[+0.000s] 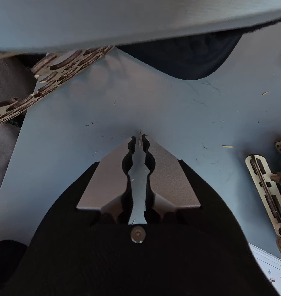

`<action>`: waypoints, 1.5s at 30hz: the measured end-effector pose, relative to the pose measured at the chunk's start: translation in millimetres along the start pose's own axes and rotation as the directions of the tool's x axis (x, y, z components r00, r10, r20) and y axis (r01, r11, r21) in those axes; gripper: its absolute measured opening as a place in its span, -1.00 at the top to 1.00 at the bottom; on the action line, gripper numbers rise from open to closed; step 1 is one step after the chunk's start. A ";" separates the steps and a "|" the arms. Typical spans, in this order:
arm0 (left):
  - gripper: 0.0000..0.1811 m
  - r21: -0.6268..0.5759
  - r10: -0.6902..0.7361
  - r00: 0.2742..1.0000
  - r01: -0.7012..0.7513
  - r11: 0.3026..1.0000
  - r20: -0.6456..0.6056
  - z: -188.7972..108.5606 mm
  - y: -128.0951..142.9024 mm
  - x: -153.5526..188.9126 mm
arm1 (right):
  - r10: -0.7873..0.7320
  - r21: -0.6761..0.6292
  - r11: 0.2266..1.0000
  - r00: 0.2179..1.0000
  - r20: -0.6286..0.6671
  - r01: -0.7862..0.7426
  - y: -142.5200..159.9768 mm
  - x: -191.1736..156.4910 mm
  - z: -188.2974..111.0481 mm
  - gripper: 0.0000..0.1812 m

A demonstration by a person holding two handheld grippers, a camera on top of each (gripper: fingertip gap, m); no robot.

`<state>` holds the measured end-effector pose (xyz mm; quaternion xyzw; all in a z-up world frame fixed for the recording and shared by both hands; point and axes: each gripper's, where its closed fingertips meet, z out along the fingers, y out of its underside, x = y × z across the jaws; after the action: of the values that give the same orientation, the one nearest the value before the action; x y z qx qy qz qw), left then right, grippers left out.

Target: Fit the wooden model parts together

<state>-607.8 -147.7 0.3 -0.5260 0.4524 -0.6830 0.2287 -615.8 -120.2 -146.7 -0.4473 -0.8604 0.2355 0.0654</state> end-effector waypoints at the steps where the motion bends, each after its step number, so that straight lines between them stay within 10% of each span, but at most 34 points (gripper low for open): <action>1: 1.00 -0.001 -0.001 1.000 0.001 1.000 -0.002 0.3 0.1 0.3 | -0.001 -0.005 1.000 1.000 0.012 0.001 0.0 -1.0 1.4 0.92; 8: 1.00 0.001 -0.010 1.000 0.010 1.000 0.010 0.8 -0.1 -2.9 | 0.078 0.013 0.997 0.997 -0.019 -0.077 7.7 7.3 3.4 1.00; 12: 1.00 0.004 -0.030 0.999 0.030 1.000 0.036 0.0 -0.4 -8.3 | 0.274 0.263 0.926 0.961 0.021 -0.270 5.4 6.7 -24.3 1.00; 18: 1.00 0.011 -0.058 0.994 0.057 0.998 0.088 -1.4 -0.3 -19.7 | 0.640 0.521 0.577 0.744 0.189 -0.629 20.3 11.4 -75.4 1.00; 27: 1.00 0.110 -0.257 0.904 0.233 0.966 0.341 -28.5 9.3 -83.1 | 0.890 0.654 0.029 0.317 0.328 -0.756 135.7 -32.6 -108.4 1.00; 31: 1.00 0.312 -0.422 0.833 0.319 0.895 0.358 -51.3 2.1 -107.3 | 0.907 0.625 -0.072 0.210 0.365 -0.777 158.3 -38.8 -102.7 1.00; 37: 1.00 0.276 -0.380 0.842 0.288 0.917 0.382 -47.9 2.3 -104.1 | 0.940 0.576 0.023 0.214 0.266 -0.817 168.7 -34.7 -97.0 1.00; 45: 1.00 0.269 -0.393 0.839 0.307 0.913 0.376 -46.4 6.6 -106.5 | 0.730 0.341 0.682 0.635 -0.254 -0.647 184.4 -42.6 -92.0 0.98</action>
<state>-615.4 -49.4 -61.6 -0.7096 0.2177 -0.6245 0.2430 -424.7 -32.2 -147.0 -0.7685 -0.5625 0.2463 0.1795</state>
